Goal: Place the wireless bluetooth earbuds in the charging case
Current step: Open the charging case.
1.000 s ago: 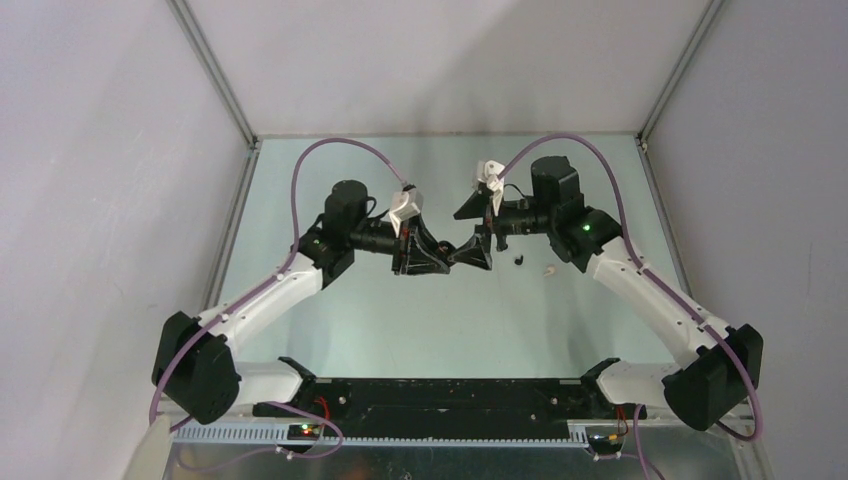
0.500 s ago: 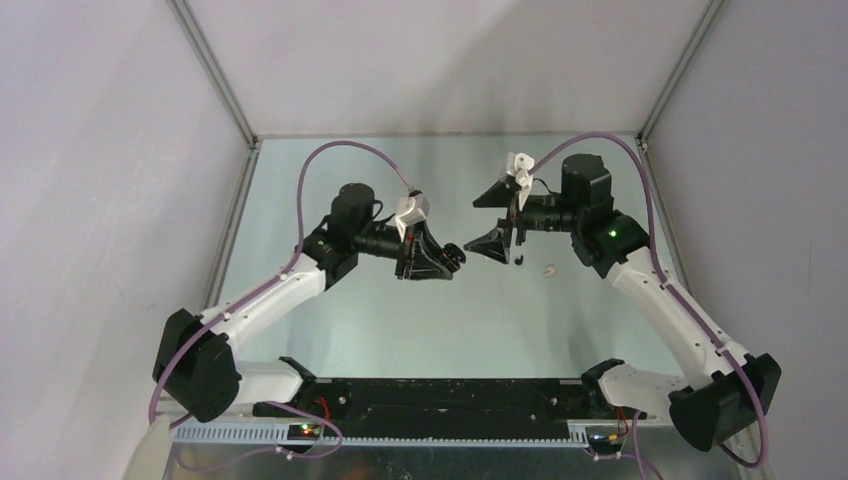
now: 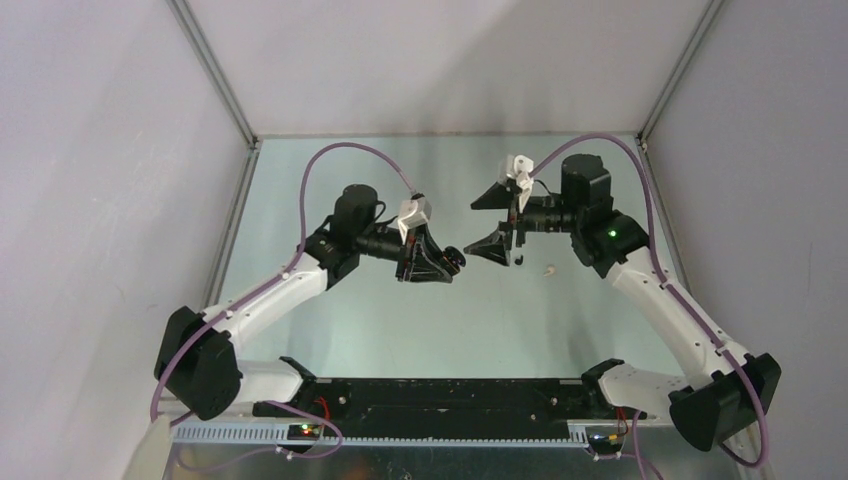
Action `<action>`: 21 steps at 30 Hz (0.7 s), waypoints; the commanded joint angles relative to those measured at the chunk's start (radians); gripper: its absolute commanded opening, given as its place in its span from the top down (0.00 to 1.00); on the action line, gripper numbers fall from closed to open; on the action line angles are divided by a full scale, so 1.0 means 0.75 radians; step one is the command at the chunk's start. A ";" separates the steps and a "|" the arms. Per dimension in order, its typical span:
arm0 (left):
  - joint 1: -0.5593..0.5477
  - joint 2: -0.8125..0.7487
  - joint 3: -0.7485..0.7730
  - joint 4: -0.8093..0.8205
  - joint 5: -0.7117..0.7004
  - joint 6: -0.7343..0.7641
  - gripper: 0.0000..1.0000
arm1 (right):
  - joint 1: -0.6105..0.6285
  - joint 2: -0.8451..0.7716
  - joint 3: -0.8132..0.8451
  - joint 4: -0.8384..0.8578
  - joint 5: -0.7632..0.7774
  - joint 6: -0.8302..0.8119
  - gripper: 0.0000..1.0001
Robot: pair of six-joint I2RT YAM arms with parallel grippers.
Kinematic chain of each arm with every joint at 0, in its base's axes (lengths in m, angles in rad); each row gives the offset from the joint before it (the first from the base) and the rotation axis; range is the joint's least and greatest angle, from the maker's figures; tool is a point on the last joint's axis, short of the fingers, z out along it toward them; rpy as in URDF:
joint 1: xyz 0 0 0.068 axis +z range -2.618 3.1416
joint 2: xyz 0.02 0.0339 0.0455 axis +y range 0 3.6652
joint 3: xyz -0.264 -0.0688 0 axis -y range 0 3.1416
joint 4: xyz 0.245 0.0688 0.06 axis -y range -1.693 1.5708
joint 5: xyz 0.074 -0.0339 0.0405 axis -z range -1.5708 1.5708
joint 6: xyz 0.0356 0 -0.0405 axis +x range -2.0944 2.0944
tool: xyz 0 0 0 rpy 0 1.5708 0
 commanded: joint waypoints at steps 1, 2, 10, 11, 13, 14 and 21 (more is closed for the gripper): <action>-0.013 -0.002 0.044 -0.022 0.028 0.066 1.00 | 0.070 0.042 0.008 -0.017 0.037 -0.071 0.01; -0.013 -0.003 0.048 -0.042 0.027 0.069 1.00 | 0.092 0.048 0.008 -0.024 0.053 -0.077 0.01; -0.013 -0.010 0.062 -0.100 0.046 0.095 1.00 | 0.160 0.102 0.008 -0.058 0.198 -0.173 0.01; -0.013 -0.010 0.063 -0.104 0.049 0.098 1.00 | 0.166 0.110 0.009 -0.063 0.220 -0.179 0.01; -0.013 -0.011 0.065 -0.110 0.057 0.104 1.00 | 0.171 0.119 0.008 -0.062 0.252 -0.191 0.01; -0.013 -0.013 0.065 -0.111 0.057 0.105 1.00 | 0.173 0.121 0.009 -0.062 0.263 -0.195 0.01; -0.014 -0.024 0.069 -0.134 0.068 0.127 1.00 | 0.169 0.123 0.009 -0.044 0.371 -0.210 0.01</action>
